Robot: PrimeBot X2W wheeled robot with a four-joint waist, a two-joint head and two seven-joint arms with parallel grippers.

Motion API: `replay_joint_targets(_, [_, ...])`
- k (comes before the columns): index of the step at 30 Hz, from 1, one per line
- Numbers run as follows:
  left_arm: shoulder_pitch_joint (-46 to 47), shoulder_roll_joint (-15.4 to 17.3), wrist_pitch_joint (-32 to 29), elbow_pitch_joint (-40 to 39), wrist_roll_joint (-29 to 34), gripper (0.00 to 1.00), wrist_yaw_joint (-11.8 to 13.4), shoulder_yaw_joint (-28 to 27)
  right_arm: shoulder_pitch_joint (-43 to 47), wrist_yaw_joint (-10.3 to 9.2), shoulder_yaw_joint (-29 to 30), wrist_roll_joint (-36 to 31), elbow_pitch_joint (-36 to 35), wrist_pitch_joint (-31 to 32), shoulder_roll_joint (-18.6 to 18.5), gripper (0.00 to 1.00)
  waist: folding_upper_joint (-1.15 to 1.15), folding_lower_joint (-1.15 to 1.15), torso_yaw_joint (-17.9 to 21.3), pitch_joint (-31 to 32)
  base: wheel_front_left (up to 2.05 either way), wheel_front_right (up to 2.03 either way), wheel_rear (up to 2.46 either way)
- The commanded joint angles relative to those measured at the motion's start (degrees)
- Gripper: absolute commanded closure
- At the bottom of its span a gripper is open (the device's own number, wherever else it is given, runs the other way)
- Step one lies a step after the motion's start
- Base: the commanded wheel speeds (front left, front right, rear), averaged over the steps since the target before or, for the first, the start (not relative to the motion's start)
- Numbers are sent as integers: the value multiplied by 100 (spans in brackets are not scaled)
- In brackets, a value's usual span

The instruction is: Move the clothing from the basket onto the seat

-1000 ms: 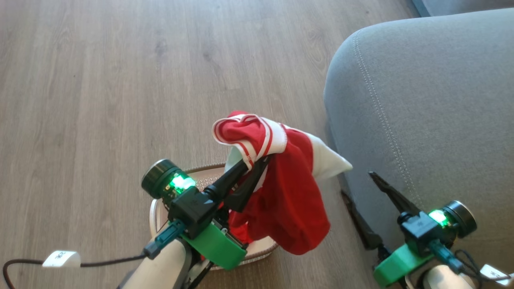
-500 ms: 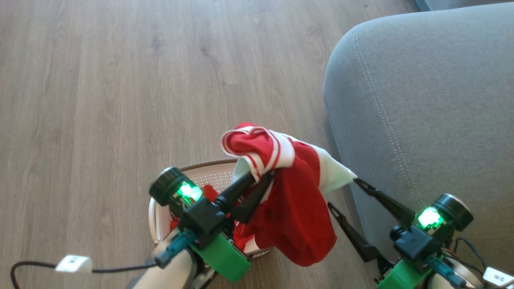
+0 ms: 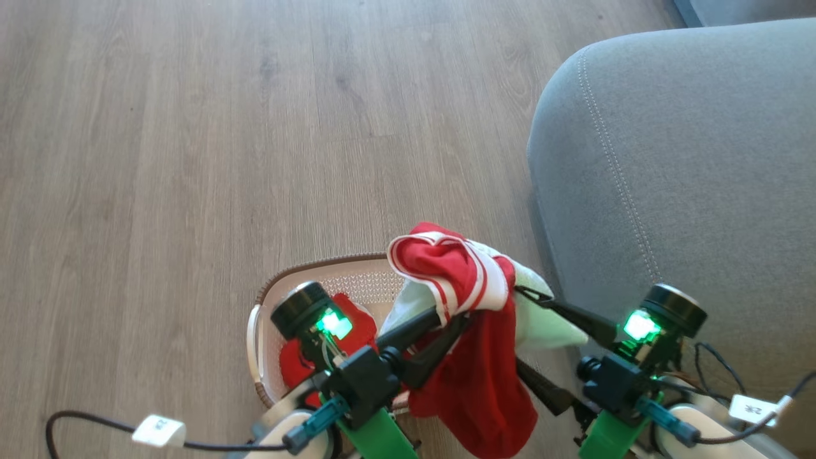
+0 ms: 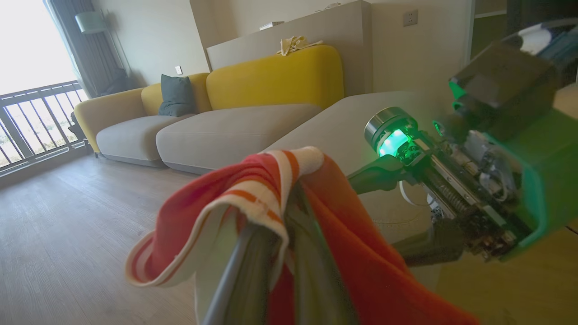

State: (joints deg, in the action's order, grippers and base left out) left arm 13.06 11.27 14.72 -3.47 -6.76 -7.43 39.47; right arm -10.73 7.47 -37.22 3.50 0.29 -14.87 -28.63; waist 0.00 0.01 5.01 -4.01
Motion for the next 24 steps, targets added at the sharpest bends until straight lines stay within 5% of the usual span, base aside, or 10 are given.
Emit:
replay_joint_targets(1, [344,60,28,-251,69,100,-5,-132,-214,2,-139,-10,-109,-13,-135,0,0,-1,-11,1,0,0,0])
replay_joint_targets(15, [478,70,28,-180,70,100,-5,202,-862,2,-1001,-157,147,-13,107,0,0,-1,-182,-21,0,0,0])
replay_joint_targets(16, [481,67,28,-178,63,100,-5,204,-864,2,-1009,-152,159,-13,135,20,0,-1,-196,-20,0,0,0])
replay_joint_targets(18, [481,63,28,-179,56,100,-5,208,-869,2,-1008,-165,191,-13,184,98,0,-1,-219,-23,0,0,0])
replay_joint_targets(24, [475,58,28,-178,44,100,-5,218,-673,2,-481,-307,237,-13,452,100,0,-1,-312,-18,0,0,0])
